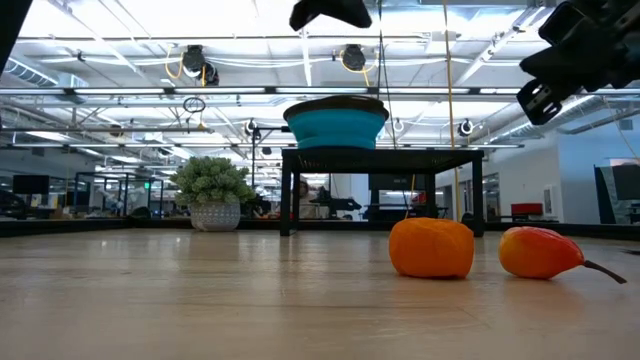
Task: Pick & Place Fruit
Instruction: Put the pomegranate into the blue strainer on the shelf
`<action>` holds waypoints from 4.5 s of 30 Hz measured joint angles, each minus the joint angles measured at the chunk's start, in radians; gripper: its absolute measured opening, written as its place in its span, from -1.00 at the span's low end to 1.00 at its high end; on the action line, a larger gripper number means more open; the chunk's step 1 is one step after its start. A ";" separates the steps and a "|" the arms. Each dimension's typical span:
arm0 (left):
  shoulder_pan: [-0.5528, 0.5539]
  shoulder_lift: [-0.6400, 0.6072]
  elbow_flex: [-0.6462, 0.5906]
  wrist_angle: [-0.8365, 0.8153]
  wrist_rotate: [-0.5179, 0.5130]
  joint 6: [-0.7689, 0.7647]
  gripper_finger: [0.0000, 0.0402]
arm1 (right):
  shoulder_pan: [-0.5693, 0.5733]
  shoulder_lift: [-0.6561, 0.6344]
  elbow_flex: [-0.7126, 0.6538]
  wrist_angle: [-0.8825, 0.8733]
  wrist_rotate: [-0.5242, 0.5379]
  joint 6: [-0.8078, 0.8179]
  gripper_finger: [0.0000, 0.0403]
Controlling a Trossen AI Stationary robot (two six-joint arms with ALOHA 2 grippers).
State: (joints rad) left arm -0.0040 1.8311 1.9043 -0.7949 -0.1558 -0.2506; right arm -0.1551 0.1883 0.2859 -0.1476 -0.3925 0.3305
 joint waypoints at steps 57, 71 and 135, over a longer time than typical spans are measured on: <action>-0.168 -0.936 -1.301 0.807 -0.094 -0.081 -0.96 | 0.527 0.767 0.529 -0.130 0.244 -0.111 -1.00; -0.168 -1.185 -1.480 0.805 -0.155 -0.042 -0.99 | 0.680 1.031 0.869 -0.591 0.233 -0.097 -1.00; -0.168 -1.211 -1.491 0.761 -0.164 0.035 -0.89 | 0.799 1.178 0.756 -0.862 -0.082 0.954 0.32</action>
State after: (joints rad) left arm -0.1715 0.6197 0.4137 -0.0338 -0.3202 -0.2157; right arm 0.6441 1.3659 1.0424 -1.0100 -0.4740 1.2849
